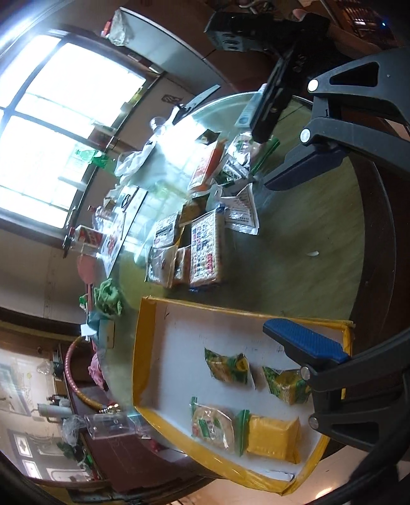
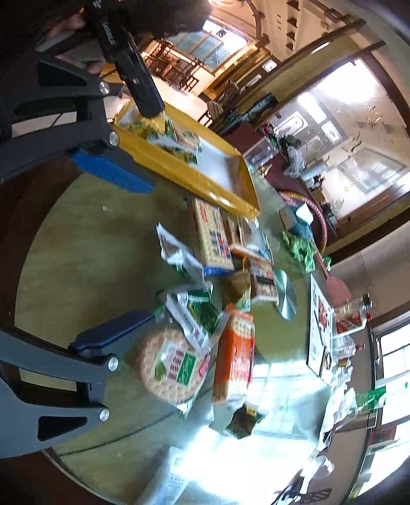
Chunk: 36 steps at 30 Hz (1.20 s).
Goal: Organize snacks
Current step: 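Move the right gripper over the pile to the second round cracker pack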
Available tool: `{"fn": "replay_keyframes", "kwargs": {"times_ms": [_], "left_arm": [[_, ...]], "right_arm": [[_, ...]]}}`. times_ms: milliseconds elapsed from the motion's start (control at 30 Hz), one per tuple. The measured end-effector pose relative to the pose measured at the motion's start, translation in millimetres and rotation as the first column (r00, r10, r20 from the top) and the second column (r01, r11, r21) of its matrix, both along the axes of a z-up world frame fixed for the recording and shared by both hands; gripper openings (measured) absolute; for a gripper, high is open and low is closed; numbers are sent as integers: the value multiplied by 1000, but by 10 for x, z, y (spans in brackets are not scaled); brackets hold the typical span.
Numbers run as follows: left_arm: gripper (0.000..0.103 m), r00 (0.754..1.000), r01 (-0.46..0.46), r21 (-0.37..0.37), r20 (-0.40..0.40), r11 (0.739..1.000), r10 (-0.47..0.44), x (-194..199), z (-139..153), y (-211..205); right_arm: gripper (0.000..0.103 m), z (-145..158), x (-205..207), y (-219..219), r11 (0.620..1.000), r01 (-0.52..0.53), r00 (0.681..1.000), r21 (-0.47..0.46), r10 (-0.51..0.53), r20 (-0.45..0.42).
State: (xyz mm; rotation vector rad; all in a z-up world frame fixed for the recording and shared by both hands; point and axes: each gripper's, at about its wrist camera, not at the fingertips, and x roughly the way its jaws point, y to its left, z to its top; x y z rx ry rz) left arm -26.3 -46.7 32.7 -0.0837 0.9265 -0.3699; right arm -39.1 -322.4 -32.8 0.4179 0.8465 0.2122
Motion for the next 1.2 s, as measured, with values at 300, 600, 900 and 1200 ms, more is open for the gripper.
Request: {"fn": "replay_keyframes", "kwargs": {"times_ms": [300,600,900,1200], "left_arm": [[83,998,62,32,-10,998,-62,-21,-115,-201],[83,997,71,42,-26,997,-70,6,-164,-271],[83,997,70,63,-23,996,-69,50,-202,-308],[83,999,51,62,-22,997,-50,69,-227,-268]], "right_arm": [[76,-176,232,-323,997,12,997,-77,-18,-74],[80,-349,631,-714,979,86,980,-185,-116,-162],[80,-387,255,-768,966,222,953,-134,-244,-180],[81,-477,364,-466,946,297,917,-130,-321,-236]]}}
